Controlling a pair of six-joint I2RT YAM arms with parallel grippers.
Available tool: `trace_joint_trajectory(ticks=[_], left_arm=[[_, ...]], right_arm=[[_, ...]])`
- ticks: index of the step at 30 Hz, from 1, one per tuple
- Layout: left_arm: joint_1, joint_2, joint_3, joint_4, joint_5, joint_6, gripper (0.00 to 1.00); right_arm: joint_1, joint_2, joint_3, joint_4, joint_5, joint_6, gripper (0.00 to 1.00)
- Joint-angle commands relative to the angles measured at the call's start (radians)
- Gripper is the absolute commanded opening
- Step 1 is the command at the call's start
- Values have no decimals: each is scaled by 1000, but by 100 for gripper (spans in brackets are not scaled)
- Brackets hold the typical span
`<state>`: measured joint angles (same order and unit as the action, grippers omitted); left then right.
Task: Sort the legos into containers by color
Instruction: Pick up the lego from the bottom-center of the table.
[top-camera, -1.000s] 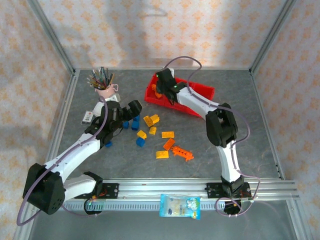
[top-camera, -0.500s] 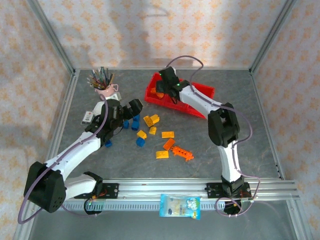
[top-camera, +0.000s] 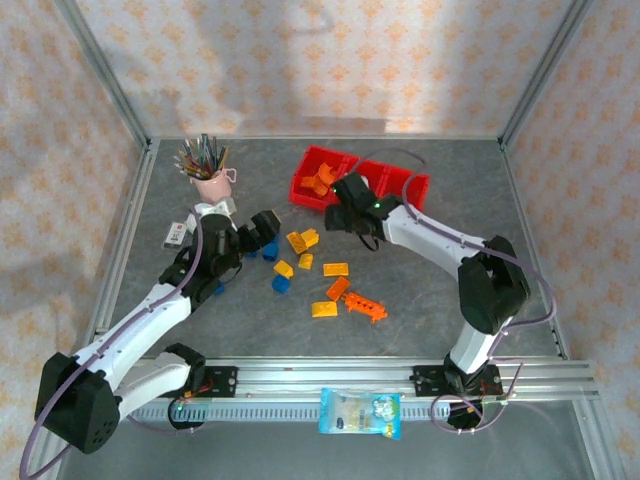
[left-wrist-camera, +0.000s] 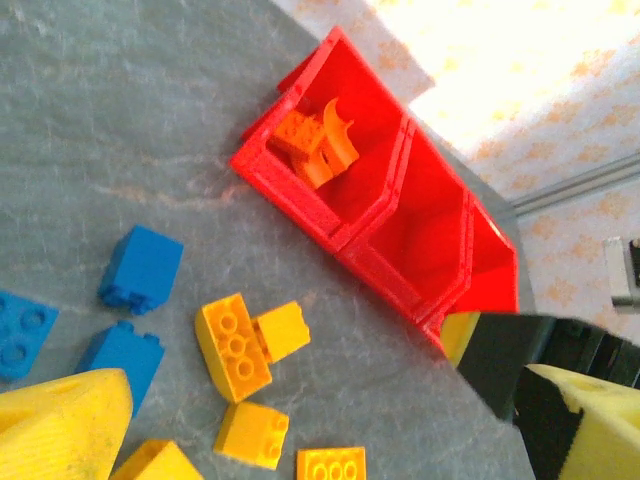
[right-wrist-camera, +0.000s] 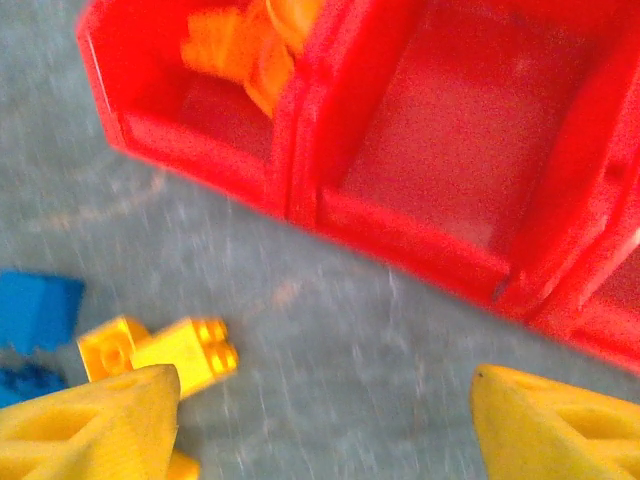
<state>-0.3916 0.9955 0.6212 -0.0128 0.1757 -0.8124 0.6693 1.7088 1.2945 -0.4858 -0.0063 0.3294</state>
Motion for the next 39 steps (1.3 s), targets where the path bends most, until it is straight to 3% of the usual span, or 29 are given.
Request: trace_joint_trajectory(ticks=[1, 13, 31, 39], left_arm=[[-32, -28, -33, -19, -16, -42, 99], [-68, -45, -90, 7, -54, -71, 99], [-67, -49, -98, -18, -94, -58, 99], [-66, -70, -108, -29, -112, -53, 99]], right_arm=[[26, -77, -85, -45, -14, 73, 77], [130, -176, -328, -2, -85, 186, 78], [198, -27, -298, 36, -96, 320, 82], [222, 36, -239, 49, -102, 338, 71]])
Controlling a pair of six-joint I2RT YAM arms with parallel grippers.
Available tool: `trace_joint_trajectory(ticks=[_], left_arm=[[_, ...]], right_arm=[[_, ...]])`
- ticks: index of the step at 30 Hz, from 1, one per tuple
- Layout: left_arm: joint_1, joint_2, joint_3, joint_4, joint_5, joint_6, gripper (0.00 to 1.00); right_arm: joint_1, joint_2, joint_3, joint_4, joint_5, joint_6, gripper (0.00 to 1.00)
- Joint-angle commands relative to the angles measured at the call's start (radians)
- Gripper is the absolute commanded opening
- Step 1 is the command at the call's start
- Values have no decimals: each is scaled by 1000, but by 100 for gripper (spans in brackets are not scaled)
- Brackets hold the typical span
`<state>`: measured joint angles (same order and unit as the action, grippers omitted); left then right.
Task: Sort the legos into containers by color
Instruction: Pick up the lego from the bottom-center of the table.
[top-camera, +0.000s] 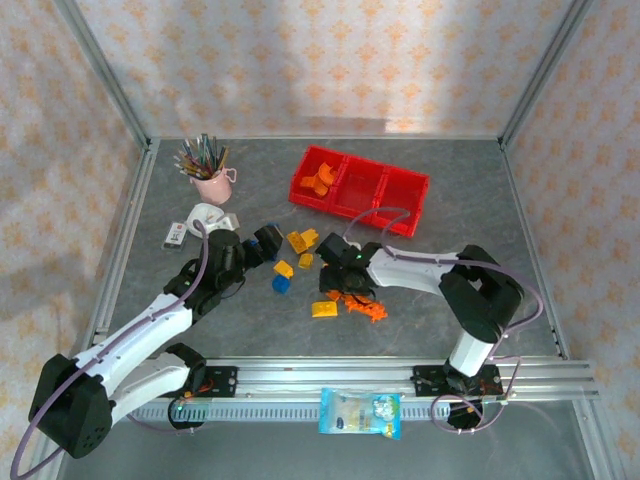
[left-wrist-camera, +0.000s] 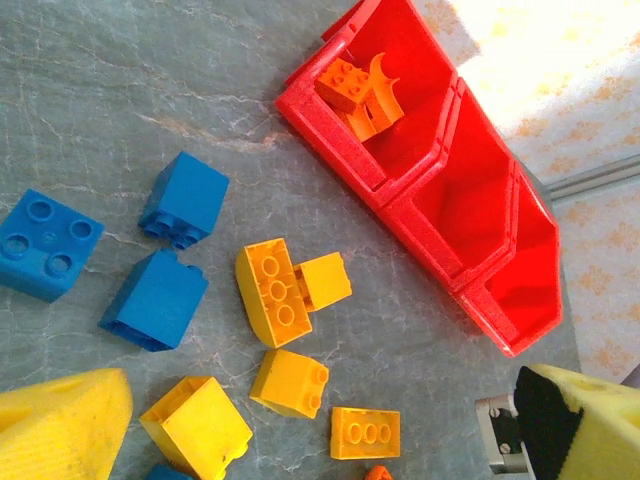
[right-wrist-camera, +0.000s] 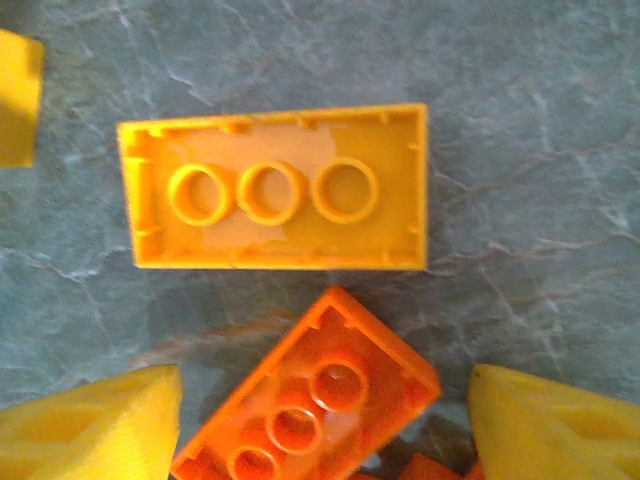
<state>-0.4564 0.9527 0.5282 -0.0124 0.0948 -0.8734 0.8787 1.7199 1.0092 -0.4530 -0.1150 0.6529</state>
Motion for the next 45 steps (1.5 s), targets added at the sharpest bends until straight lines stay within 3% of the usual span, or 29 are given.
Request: trace_joint_trajectory(ticks=[1, 16, 29, 37, 45], left_arm=[[0, -33, -15, -35, -36, 10, 99], [26, -120, -48, -81, -76, 14, 99], [35, -150, -45, -97, -84, 8, 99], [39, -142, -21, -92, -76, 19, 99], [67, -106, 46, -103, -69, 68, 99]], right_arm=[[20, 35, 63, 15, 12, 12, 69], [46, 128, 136, -65, 41, 32, 60], [50, 177, 200, -74, 61, 23, 40], [47, 140, 270, -97, 116, -1, 33], [-60, 110, 407, -113, 184, -98, 33]])
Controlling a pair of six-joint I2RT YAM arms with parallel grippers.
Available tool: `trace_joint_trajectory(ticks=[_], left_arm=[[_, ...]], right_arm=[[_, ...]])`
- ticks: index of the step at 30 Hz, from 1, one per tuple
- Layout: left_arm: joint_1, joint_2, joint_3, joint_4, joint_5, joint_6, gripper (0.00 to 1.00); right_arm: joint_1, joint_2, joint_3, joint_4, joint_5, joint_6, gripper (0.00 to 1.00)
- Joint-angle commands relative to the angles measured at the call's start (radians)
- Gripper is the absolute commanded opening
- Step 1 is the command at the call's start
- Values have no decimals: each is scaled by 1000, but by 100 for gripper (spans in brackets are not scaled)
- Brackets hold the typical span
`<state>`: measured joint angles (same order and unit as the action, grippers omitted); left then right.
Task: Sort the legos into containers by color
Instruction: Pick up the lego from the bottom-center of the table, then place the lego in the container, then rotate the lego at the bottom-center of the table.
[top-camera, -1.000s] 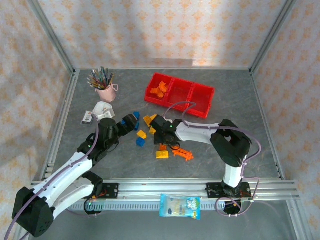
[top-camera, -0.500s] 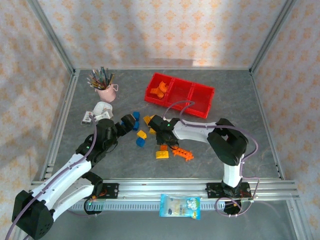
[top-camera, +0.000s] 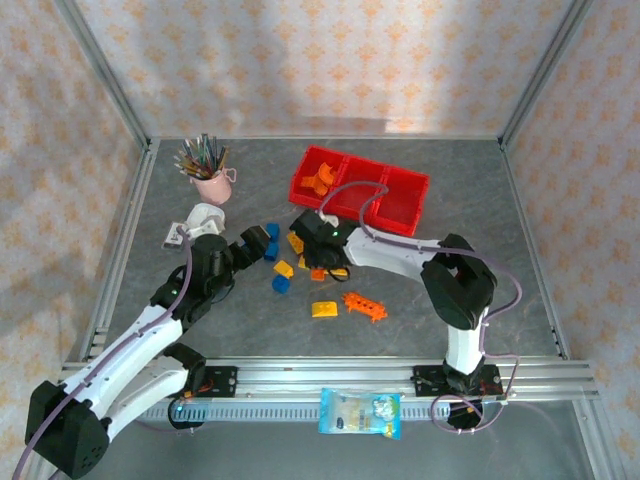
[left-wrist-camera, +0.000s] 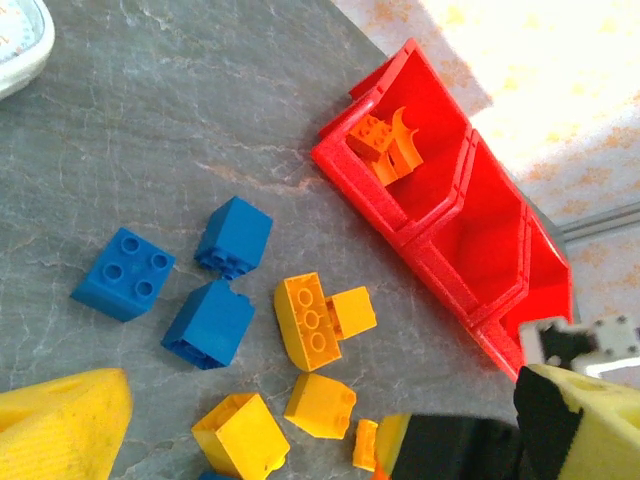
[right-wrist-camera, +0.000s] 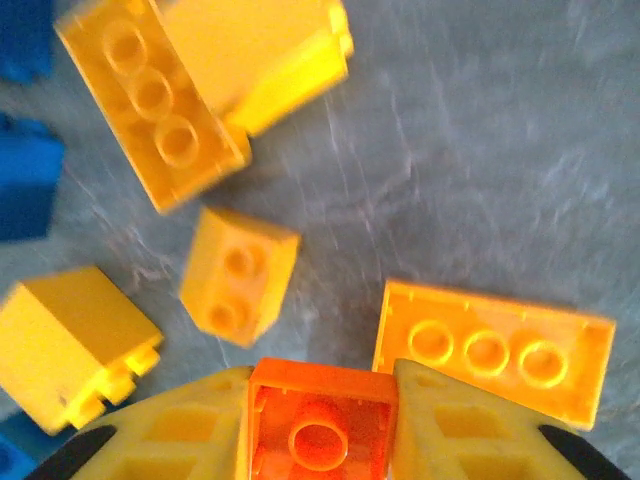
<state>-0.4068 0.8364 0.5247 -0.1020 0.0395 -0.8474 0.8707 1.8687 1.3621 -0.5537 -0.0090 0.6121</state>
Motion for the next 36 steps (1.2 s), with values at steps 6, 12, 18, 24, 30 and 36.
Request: trace_joint_trajectory(ticks=[6, 12, 18, 24, 30, 36], left_arm=[[55, 90, 107, 22, 35, 72, 99], [71, 174, 141, 87, 69, 80, 99], [83, 233, 167, 111, 94, 84, 99], [87, 256, 187, 115, 106, 87, 99], [88, 247, 197, 94, 103, 93, 99], [88, 217, 175, 84, 112, 79, 99]], right_arm=[[-140, 62, 238, 56, 157, -167, 33], [-203, 208, 438, 157, 168, -248, 34], [-252, 377, 653, 168, 169, -295, 34], [-283, 499, 841, 120, 170, -329, 49], [-284, 422, 804, 109, 124, -367, 60], [-280, 202, 543, 130, 68, -364, 63]])
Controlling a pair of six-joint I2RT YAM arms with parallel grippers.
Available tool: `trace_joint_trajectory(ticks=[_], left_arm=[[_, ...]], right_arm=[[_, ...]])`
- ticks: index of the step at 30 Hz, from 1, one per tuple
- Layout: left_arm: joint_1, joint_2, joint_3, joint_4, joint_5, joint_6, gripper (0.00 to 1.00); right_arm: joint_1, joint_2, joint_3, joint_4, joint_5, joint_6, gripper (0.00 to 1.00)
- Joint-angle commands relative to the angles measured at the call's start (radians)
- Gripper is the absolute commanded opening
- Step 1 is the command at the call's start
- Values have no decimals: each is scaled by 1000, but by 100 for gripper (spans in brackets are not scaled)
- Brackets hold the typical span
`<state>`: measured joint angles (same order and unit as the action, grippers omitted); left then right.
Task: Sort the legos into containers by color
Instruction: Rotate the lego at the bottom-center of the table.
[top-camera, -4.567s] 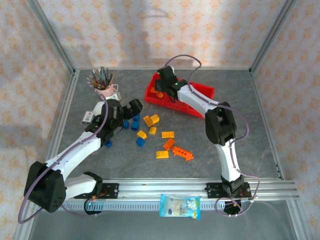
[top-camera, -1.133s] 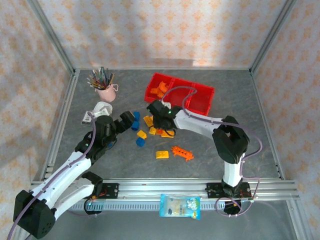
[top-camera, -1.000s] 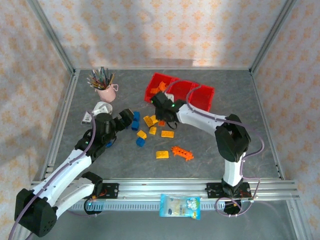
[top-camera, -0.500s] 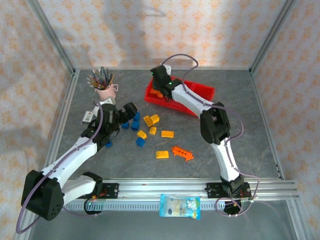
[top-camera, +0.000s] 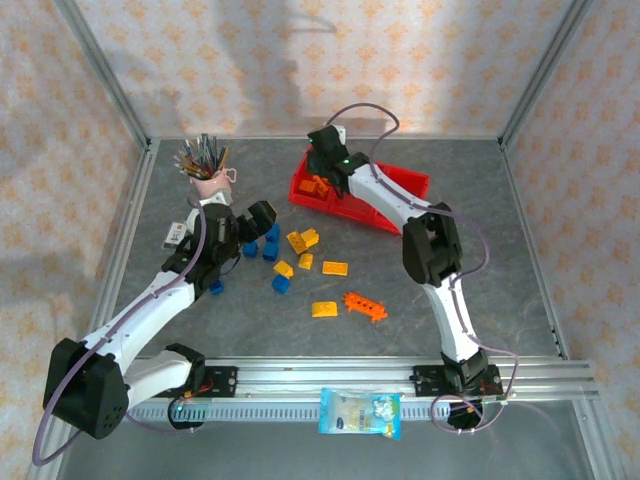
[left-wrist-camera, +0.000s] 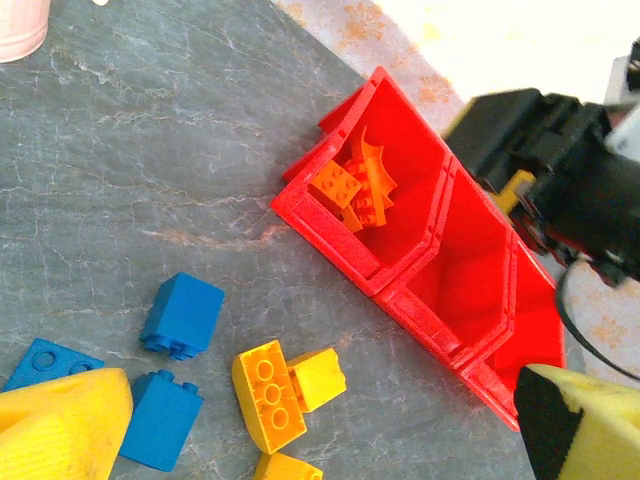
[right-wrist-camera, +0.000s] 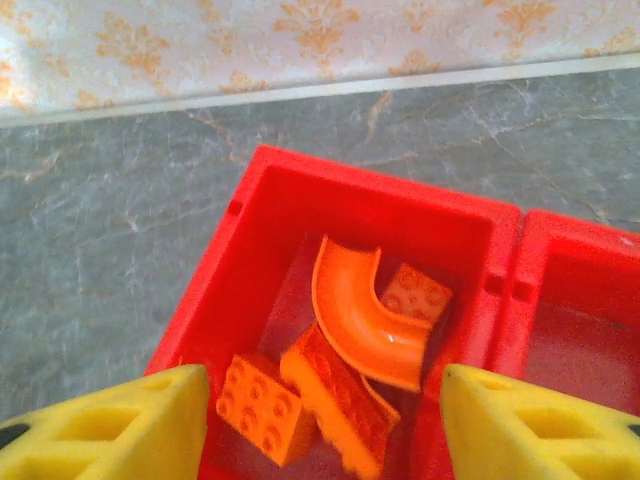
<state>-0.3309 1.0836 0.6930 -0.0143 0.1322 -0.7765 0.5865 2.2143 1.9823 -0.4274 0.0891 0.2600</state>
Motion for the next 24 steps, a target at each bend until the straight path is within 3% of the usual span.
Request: trace_joint_trajectory(ticks=[1, 9, 24], left_arm=[[12, -36, 1, -7, 23, 3, 99], [-17, -96, -41, -16, 60, -51, 99], [-199, -156, -166, 68, -18, -194, 99]], right_arm=[[4, -184, -129, 5, -39, -7, 63], [6, -454, -518, -2, -130, 35, 67], [85, -800, -1066, -49, -208, 182, 71]])
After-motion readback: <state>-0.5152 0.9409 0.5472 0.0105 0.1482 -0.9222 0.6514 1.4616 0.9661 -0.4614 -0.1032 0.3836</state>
